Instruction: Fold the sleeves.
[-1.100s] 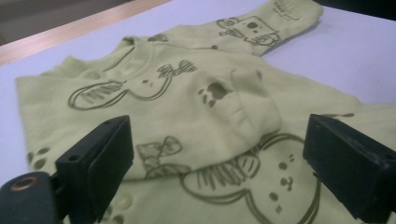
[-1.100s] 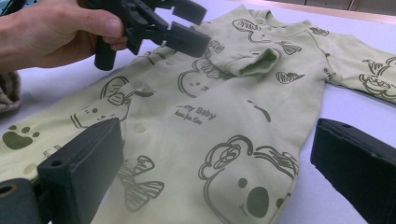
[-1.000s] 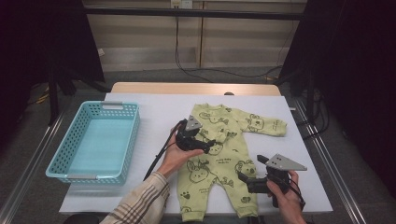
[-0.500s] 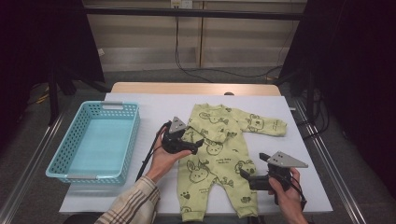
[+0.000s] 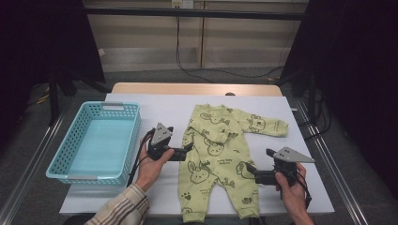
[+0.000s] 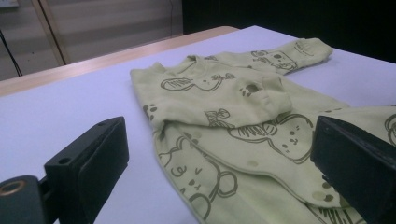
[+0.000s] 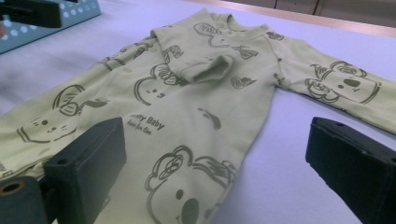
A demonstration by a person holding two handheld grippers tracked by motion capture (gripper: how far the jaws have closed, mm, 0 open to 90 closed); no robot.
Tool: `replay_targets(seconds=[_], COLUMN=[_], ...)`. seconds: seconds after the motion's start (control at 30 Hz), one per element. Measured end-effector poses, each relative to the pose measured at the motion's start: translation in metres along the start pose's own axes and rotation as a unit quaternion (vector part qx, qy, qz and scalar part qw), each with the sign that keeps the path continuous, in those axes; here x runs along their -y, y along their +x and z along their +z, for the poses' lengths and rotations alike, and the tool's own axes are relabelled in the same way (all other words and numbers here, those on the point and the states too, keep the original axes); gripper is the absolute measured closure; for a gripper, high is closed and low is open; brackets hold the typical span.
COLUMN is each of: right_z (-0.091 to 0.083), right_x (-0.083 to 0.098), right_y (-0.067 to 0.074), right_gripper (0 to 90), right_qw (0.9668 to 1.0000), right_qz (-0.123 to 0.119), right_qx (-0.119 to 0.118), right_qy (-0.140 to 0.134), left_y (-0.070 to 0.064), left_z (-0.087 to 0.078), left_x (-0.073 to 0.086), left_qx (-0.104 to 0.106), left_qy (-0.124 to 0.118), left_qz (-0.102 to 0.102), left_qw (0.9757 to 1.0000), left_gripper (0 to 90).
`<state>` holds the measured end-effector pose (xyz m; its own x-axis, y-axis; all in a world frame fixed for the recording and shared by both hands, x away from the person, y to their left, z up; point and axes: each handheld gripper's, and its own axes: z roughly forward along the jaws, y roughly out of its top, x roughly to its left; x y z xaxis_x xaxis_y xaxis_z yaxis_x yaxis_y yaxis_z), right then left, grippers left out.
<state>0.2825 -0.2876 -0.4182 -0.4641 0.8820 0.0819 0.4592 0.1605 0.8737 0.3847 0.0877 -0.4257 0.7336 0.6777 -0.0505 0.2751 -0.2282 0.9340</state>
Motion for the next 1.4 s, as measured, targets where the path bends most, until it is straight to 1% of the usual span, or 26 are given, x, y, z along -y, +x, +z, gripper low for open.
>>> replay_targets(seconds=[0.03, 0.07, 0.13, 0.2, 0.3, 0.37, 0.4, 0.47, 0.5, 0.57, 0.67, 0.77, 0.8, 0.83, 0.9, 0.93, 0.97, 1.07, 1.1, 1.17, 1.2, 1.23, 1.27, 1.3, 1.37, 1.4], right_z=[0.001, 0.002, 0.003, 0.004, 0.006, 0.007, 0.008, 0.010, 0.011, 0.013, 0.016, 0.019, 0.020, 0.021, 0.023, 0.024, 0.025, 0.028, 0.029, 0.032, 0.033, 0.034, 0.035, 0.036, 0.039, 0.040], right_x=[0.000, -0.001, -0.003, -0.004, -0.007, -0.009, -0.009, -0.009, -0.009, -0.009, -0.010, -0.011, -0.011, -0.011, -0.012, -0.013, -0.014, -0.015, -0.014, -0.013, -0.013, -0.013, -0.014, -0.014, -0.015, -0.016], right_y=[-0.003, -0.004, -0.008, -0.012, -0.019, -0.023, -0.026, -0.032, -0.035, -0.041, -0.050, -0.057, -0.059, -0.061, -0.065, -0.067, -0.069, -0.077, -0.079, -0.083, -0.084, -0.086, -0.088, -0.090, -0.094, -0.096], right_gripper=[4.8, 4.9, 5.0, 5.2, 5.7, 5.3, 5.2, 5.6, 5.5, 5.8, 6.2, 6.5, 7.2, 7.9, 8.0, 8.0, 8.0, 10.0, 11.0, 12.3, 13.2, 14.3, 14.6, 14.7, 14.9, 15.5], right_qw=[1.0000, 1.0000, 0.9999, 0.9999, 0.9999, 0.9997, 0.9996, 0.9993, 0.9992, 0.9987, 0.9981, 0.9976, 0.9975, 0.9973, 0.9969, 0.9966, 0.9963, 0.9955, 0.9951, 0.9947, 0.9946, 0.9942, 0.9940, 0.9935, 0.9931, 0.9929], right_qz=[-0.006, -0.001, 0.003, 0.005, 0.007, 0.003, -0.001, 0.002, 0.004, 0.003, 0.009, 0.015, 0.017, 0.017, 0.018, 0.018, 0.022, 0.027, 0.033, 0.032, 0.033, 0.034, 0.035, 0.036, 0.032, 0.031], right_qx=[0.004, 0.004, 0.008, 0.009, 0.015, 0.022, 0.028, 0.036, 0.037, 0.048, 0.059, 0.065, 0.066, 0.069, 0.073, 0.077, 0.080, 0.087, 0.088, 0.089, 0.089, 0.092, 0.094, 0.098, 0.102, 0.103], right_qy=[-0.001, 0.001, 0.007, 0.006, 0.003, 0.006, 0.006, 0.010, 0.012, 0.016, 0.015, 0.018, 0.019, 0.020, 0.022, 0.022, 0.024, 0.028, 0.033, 0.039, 0.042, 0.045, 0.045, 0.045, 0.049, 0.051], left_y=[0.000, 0.000, 0.000, -0.003, -0.007, -0.009, -0.009, -0.010, -0.010, -0.010, -0.009, -0.009, -0.008, -0.009, -0.008, -0.008, -0.009, -0.009, -0.009, -0.010, -0.010, -0.009, -0.009, -0.009, -0.010, -0.010], left_z=[-0.002, -0.004, -0.008, -0.012, -0.019, -0.026, -0.029, -0.036, -0.040, -0.045, -0.050, -0.054, -0.056, -0.057, -0.059, -0.061, -0.062, -0.069, -0.071, -0.075, -0.077, -0.079, -0.079, -0.081, -0.083, -0.086], left_x=[0.000, 0.000, 0.000, 0.001, 0.003, 0.004, 0.004, 0.005, 0.006, 0.009, 0.014, 0.017, 0.018, 0.019, 0.021, 0.022, 0.023, 0.025, 0.026, 0.028, 0.028, 0.029, 0.030, 0.030, 0.030, 0.031], left_qx=[0.000, -0.001, -0.004, -0.002, -0.001, -0.006, -0.004, -0.005, -0.004, -0.007, -0.010, -0.009, -0.011, -0.013, -0.009, -0.012, -0.011, -0.012, -0.012, -0.014, -0.015, -0.016, -0.016, -0.017, -0.016, -0.024], left_qy=[-0.004, -0.006, 0.003, 0.000, -0.001, -0.002, -0.005, -0.008, -0.013, -0.018, -0.019, -0.014, -0.011, -0.011, -0.008, -0.007, -0.012, -0.005, -0.007, -0.011, -0.007, -0.004, -0.010, -0.006, -0.008, -0.011], left_qz=[-0.003, -0.007, -0.008, -0.007, 0.006, 0.011, 0.017, 0.031, 0.030, 0.019, 0.017, 0.015, 0.020, 0.014, 0.004, 0.008, 0.004, 0.002, 0.002, 0.007, 0.007, 0.008, 0.005, 0.007, 0.010, 0.027], left_qw=[1.0000, 1.0000, 1.0000, 1.0000, 1.0000, 0.9999, 0.9998, 0.9995, 0.9995, 0.9996, 0.9996, 0.9997, 0.9997, 0.9997, 0.9999, 0.9999, 0.9999, 0.9999, 0.9999, 0.9998, 0.9998, 0.9998, 0.9998, 0.9998, 0.9998, 0.9993], left_gripper=[4.4, 4.4, 4.4, 4.4, 4.4, 4.3, 3.8, 3.5, 3.5, 3.5, 3.5, 3.5, 3.4, 3.5, 3.5, 3.5, 3.5, 3.5, 3.5, 3.5, 3.5, 3.5, 3.5, 3.5, 3.5, 3.5])
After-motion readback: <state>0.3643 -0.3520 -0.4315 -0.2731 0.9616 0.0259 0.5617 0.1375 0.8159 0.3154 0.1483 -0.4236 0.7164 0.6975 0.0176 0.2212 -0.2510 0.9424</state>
